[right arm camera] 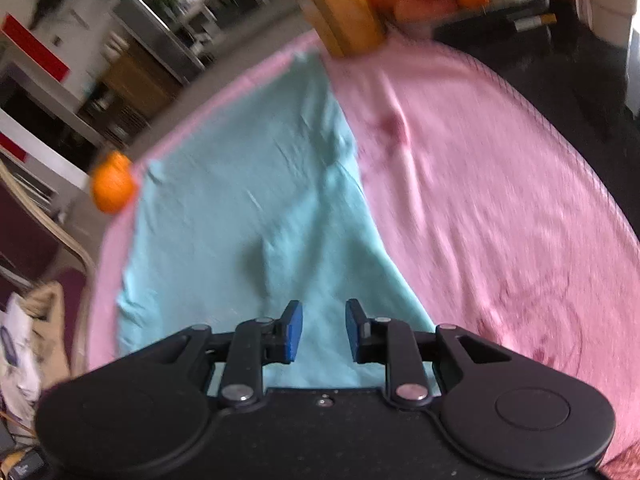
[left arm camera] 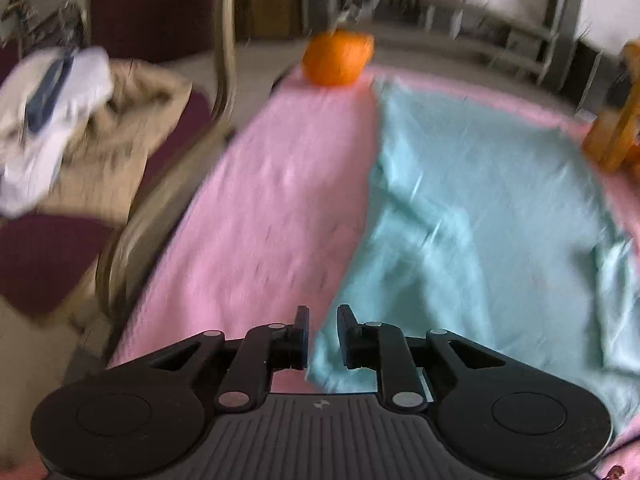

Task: Fold clothes

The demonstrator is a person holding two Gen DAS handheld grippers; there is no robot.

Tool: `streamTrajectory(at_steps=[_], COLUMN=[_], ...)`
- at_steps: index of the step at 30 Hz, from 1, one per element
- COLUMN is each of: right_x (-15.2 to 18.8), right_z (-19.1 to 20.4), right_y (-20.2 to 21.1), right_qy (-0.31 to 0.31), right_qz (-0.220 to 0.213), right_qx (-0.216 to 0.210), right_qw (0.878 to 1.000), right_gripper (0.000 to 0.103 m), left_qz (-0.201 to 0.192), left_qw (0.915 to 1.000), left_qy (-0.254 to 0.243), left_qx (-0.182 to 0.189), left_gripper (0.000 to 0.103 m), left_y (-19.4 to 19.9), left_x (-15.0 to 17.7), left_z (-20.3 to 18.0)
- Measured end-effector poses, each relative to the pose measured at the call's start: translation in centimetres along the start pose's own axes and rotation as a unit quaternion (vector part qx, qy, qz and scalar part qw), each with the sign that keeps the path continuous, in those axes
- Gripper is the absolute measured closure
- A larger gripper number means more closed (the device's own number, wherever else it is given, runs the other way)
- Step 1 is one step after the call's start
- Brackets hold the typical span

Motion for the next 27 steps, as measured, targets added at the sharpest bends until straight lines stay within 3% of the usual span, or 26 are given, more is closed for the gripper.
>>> streamTrajectory(at_steps=[3, 6, 9, 14, 18, 21, 27], right_x=[-2.0, -3.8, -4.5, -3.8, -5.0, -5.4, -3.6], right_z=[1.0, 2.2, 2.1, 0.6, 1.3, 1.0, 0.7], right_y=[1.6, 0.9, -2.3, -7.8, -8.2, -8.2, -5.7], right_qy=[0.017, 0.058, 0.077, 0.075, 0.104, 0.088, 0.066], right_qz=[-0.025, -0.028, 0.014, 0.077, 0.037, 0.024, 0.034], right_qx=[-0.007, 0.026, 0.054, 0.08, 0.073, 0.072, 0.062], right_qw=[1.0, 0.998, 0.995, 0.991, 0.991, 0.993, 0.995], right_gripper=[0.08, 0.083, 0.083, 0.083, 0.083, 0.083, 0.082], left_qz=[-0.003, 0.03, 0.061, 0.077, 0.039, 0.034, 0.07], left_qw=[0.9993, 0.9971, 0.994, 0.9916, 0.9935, 0.9943, 0.9933], left_qy=[-0.031, -0.063, -0.082, -0.088, -0.093, -0.085, -0.053], left_qx=[0.018, 0.028, 0.038, 0.054, 0.053, 0.055, 0.075], left_gripper=[0.085, 0.085, 0.089, 0.084, 0.081, 0.08, 0.081], left_y=[-0.3, -3.1, -6.2, -10.6, -10.8, -10.0, -6.4], left_x=[-2.4, -3.9, -4.8, -5.4, -6.0, -5.8, -2.1], left_z=[-1.1, -2.6, -3.7, -4.4, -5.0, -5.2, -4.7])
Point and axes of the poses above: each gripper's, at about its wrist camera, not at the fingertips, and y roughly against the way its jaws point, z to its left, x to its underside, the point moved 5 cm from there along -y, roughly the way its jaws point, and after that the axes turned 4 degrees about -y, right-handed, at the moved point
